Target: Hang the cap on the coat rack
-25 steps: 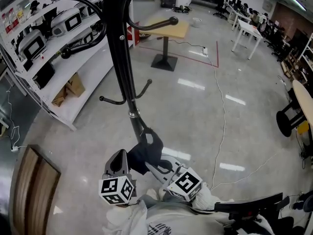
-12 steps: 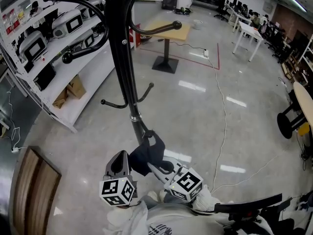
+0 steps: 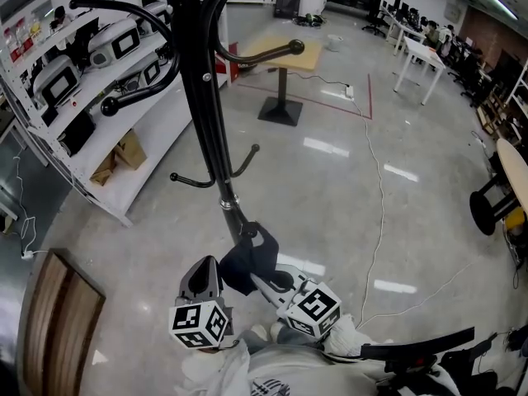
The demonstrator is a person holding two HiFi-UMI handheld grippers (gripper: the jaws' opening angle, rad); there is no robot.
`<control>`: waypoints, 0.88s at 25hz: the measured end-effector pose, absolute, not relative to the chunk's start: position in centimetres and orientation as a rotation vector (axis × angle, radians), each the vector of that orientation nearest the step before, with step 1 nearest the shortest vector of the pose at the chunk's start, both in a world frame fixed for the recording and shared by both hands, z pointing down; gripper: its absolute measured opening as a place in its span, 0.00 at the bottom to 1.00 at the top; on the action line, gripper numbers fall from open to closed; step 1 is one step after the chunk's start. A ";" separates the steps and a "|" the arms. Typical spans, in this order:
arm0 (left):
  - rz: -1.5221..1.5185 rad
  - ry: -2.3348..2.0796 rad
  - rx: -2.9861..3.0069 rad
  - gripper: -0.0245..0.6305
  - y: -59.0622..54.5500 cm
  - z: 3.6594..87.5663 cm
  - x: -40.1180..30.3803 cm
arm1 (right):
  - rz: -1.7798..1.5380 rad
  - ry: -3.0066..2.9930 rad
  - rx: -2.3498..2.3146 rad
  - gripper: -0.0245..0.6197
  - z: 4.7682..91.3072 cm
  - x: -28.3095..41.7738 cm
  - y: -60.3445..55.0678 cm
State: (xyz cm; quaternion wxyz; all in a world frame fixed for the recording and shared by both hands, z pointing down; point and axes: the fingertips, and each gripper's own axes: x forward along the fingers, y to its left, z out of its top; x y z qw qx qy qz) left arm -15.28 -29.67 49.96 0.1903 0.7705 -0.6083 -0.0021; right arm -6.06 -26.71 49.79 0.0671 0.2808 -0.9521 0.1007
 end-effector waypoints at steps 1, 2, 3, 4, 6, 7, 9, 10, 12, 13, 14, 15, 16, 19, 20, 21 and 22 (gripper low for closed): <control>-0.005 -1.711 2.165 0.04 -29.7 50.0 -15.3 | 0.307 -2.869 0.846 0.08 49.9 -6.0 -26.8; -0.005 -1.713 2.164 0.04 -29.8 50.0 -15.3 | 0.311 -2.867 0.847 0.08 50.1 -6.0 -26.9; -0.005 -1.716 2.163 0.04 -29.9 49.9 -15.4 | 0.315 -2.866 0.847 0.08 50.2 -5.9 -27.1; -0.005 -1.718 2.161 0.04 -29.9 49.9 -15.4 | 0.319 -2.864 0.848 0.08 50.3 -5.9 -27.2; -0.005 -1.722 2.157 0.04 -30.0 49.8 -15.5 | 0.327 -2.859 0.851 0.08 50.5 -5.7 -27.5; -0.005 -1.722 2.155 0.04 -30.0 49.9 -15.4 | 0.330 -2.857 0.854 0.08 50.7 -5.6 -27.6; -0.004 -1.722 2.150 0.04 -30.1 49.9 -15.5 | 0.338 -2.851 0.861 0.08 50.9 -5.6 -28.0; -0.002 -1.722 2.149 0.04 -30.1 50.0 -15.5 | 0.344 -2.848 0.864 0.08 51.1 -5.5 -28.2; 0.000 -1.723 2.146 0.04 -30.2 50.1 -15.6 | 0.356 -2.844 0.867 0.08 51.3 -5.5 -28.5; 0.001 -1.724 2.144 0.04 -30.3 50.1 -15.7 | 0.360 -2.842 0.868 0.08 51.5 -5.5 -28.6; 0.001 -1.726 2.143 0.04 -30.3 50.1 -15.7 | 0.363 -2.841 0.867 0.08 51.6 -5.5 -28.7; 0.002 -1.728 2.141 0.04 -30.3 50.1 -15.7 | 0.365 -2.839 0.867 0.08 51.7 -5.6 -28.9; 0.002 -1.731 2.140 0.04 -30.4 50.1 -15.8 | 0.368 -2.837 0.868 0.08 51.9 -5.6 -29.0; 0.005 -1.738 2.135 0.04 -30.5 50.1 -16.0 | 0.380 -2.831 0.868 0.08 52.3 -5.7 -29.4; 0.007 -1.740 2.133 0.04 -30.5 50.1 -16.1 | 0.384 -2.830 0.867 0.08 52.4 -5.8 -29.5; 0.008 -1.742 2.130 0.04 -30.5 50.1 -16.2 | 0.388 -2.829 0.865 0.08 52.5 -5.8 -29.7; 0.009 -1.744 2.127 0.04 -30.6 50.2 -16.2 | 0.392 -2.827 0.862 0.08 52.6 -5.8 -29.7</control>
